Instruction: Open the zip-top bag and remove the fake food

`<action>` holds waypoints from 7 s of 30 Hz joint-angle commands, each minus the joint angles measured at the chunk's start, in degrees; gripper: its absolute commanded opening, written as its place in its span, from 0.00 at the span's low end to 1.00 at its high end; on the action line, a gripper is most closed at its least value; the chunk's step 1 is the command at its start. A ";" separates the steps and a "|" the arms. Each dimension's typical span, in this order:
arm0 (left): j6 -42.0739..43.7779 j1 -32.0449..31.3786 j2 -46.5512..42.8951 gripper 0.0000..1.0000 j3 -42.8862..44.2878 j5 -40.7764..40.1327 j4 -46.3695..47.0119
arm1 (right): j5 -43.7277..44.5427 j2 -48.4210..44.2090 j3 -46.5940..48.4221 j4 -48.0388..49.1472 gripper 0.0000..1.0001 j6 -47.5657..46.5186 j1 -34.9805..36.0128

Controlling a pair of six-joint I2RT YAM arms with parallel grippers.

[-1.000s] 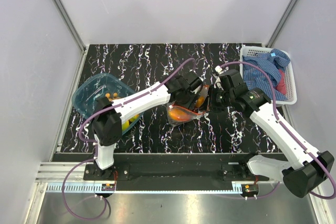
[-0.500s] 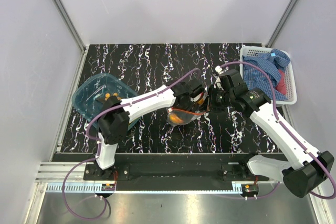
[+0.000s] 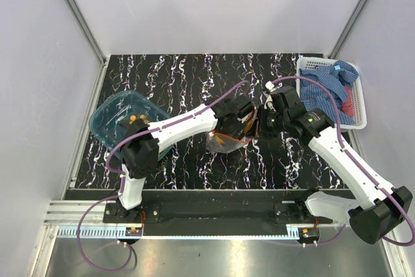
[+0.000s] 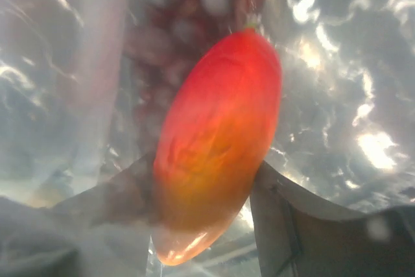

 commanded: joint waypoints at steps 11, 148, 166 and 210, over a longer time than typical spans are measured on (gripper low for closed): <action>-0.48 0.24 -10.19 0.00 17.23 6.44 -3.12 | 0.99 0.09 0.33 0.26 0.00 -0.24 0.19; -10.94 5.69 -17.50 0.41 -17.65 5.67 15.42 | -15.98 6.42 4.47 2.20 0.00 -3.75 0.19; -10.24 4.20 -3.09 0.56 -13.42 14.20 19.03 | -13.43 3.61 1.83 0.79 0.00 -3.31 0.19; -2.15 2.44 -24.79 0.09 3.36 8.05 11.12 | -3.23 1.59 -1.42 -0.62 0.00 -0.06 0.19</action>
